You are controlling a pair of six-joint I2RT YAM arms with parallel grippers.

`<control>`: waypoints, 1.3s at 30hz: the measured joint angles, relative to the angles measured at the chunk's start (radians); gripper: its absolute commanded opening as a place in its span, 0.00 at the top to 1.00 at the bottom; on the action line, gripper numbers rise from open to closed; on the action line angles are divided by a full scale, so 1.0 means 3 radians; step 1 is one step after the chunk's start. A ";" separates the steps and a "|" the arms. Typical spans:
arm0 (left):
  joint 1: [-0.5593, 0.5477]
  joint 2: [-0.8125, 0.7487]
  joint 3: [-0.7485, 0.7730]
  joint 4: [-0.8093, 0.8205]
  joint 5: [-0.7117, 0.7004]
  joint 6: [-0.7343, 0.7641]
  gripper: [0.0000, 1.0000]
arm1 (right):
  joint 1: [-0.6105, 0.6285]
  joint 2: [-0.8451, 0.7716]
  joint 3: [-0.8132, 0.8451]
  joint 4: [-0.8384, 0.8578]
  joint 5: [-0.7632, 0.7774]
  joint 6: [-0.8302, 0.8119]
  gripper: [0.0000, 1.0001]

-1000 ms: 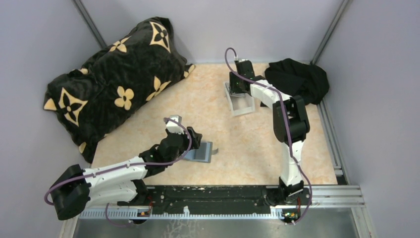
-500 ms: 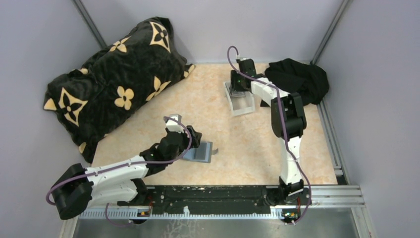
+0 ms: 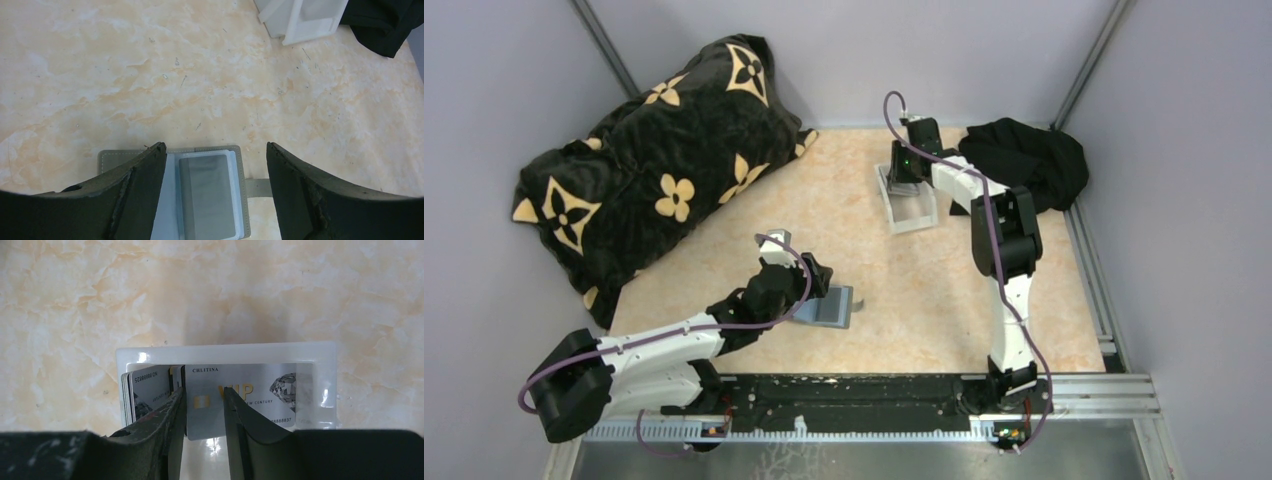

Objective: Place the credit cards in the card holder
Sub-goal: Pick up the credit card from the storage box.

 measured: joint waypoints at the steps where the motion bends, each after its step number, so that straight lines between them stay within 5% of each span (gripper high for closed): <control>1: 0.0003 0.0001 0.0000 0.0000 0.0006 0.0000 0.21 | -0.0001 0.0000 0.0000 0.0005 -0.0003 0.0000 0.69; 39: 0.0034 -0.0001 0.0000 0.0069 0.0120 -0.0008 0.22 | 0.0032 -0.0083 -0.0024 -0.0038 -0.0048 0.0089 0.83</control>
